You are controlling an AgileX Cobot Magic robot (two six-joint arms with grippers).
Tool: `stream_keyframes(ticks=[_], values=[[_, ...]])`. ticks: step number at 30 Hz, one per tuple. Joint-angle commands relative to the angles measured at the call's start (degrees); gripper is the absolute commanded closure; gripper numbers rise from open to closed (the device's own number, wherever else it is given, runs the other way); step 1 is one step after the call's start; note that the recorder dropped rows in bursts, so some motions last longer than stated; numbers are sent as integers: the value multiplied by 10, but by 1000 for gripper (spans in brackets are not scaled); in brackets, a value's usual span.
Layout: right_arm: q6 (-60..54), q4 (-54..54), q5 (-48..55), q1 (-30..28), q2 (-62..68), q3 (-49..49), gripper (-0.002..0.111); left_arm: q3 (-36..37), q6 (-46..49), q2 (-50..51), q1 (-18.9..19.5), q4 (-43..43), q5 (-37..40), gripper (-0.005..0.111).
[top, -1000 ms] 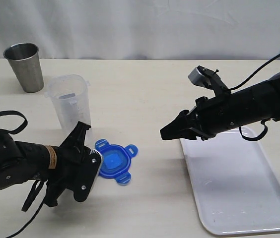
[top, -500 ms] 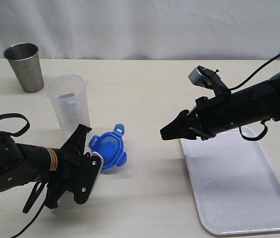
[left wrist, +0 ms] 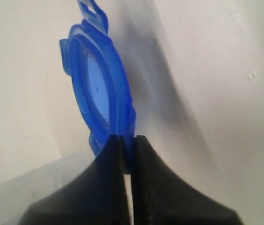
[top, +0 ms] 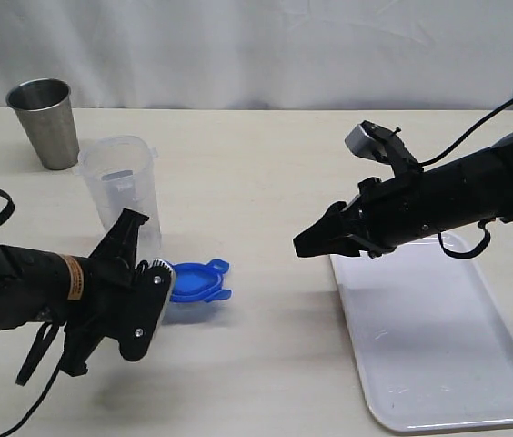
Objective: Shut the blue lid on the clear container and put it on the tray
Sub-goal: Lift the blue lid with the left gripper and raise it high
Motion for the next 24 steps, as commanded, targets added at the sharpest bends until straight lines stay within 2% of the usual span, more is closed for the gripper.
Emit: stream_keyframes(ticks=[1, 5, 12, 18, 24], values=[[-9, 2, 5, 1, -2, -2, 69, 2, -12, -15, -32, -7, 13, 107], [-9, 2, 6, 1, -2, -2, 69, 2, -24, -24, -62, -10, 29, 107], [-8, 2, 6, 1, -2, -2, 69, 2, -121, -92, -92, -10, 68, 107], [-8, 2, 17, 1, -6, -2, 69, 2, -303, -185, -92, -10, 86, 107], [-8, 2, 13, 1, -41, -2, 69, -6, -402, -256, -92, -14, 135, 107]])
